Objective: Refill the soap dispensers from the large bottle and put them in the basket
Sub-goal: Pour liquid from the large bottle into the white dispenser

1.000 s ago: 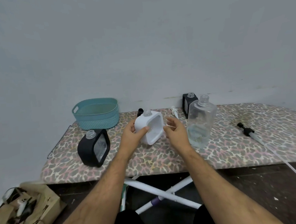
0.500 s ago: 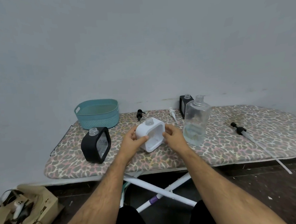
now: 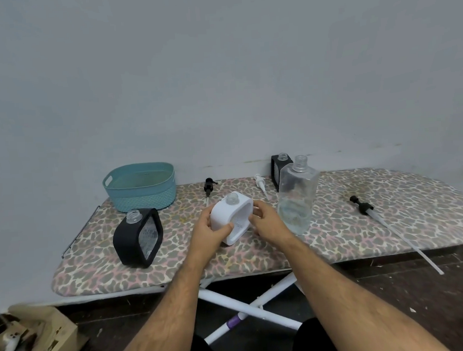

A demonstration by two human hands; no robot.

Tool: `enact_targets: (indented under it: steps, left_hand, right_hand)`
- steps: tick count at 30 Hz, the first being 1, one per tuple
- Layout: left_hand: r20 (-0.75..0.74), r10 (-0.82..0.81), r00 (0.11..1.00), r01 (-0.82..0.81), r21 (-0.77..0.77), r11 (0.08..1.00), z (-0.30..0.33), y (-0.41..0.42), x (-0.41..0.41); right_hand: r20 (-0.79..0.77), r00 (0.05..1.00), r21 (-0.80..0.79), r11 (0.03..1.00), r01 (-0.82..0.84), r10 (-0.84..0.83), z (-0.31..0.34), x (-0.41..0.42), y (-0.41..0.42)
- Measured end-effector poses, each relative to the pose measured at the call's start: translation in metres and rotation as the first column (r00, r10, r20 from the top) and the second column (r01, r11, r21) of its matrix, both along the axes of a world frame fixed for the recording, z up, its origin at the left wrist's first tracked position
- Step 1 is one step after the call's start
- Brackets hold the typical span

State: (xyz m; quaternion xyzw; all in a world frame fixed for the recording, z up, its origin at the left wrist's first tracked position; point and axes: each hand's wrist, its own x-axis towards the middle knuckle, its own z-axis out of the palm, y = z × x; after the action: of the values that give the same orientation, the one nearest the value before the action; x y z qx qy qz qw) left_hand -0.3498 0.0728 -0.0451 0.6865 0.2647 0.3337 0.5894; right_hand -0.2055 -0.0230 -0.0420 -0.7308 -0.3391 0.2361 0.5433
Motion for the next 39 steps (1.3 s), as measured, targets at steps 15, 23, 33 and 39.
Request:
enact_targets:
  steps: [15,23,33,39]
  left_hand:
    - [0.044,0.033,0.998,-0.033,0.002,0.999,-0.013,-0.009,0.003]
    - [0.035,0.067,0.997,-0.067,0.023,0.997,-0.013,-0.015,0.004]
    - [0.031,0.080,0.996,-0.081,0.038,0.996,-0.020,-0.015,0.005]
    - [0.043,0.089,0.995,-0.092,0.053,0.994,-0.024,-0.015,0.005]
  right_hand:
    - [0.217,0.948,0.221,0.958,0.183,-0.232,0.027,-0.010,-0.044]
    - [0.234,0.814,0.475,0.793,0.382,-0.532,0.030,0.004,-0.084]
    - [0.086,0.886,0.218,0.877,0.429,-0.455,0.008,0.047,-0.093]
    - [0.044,0.959,0.106,0.956,0.273,-0.279,-0.002,0.055,-0.084]
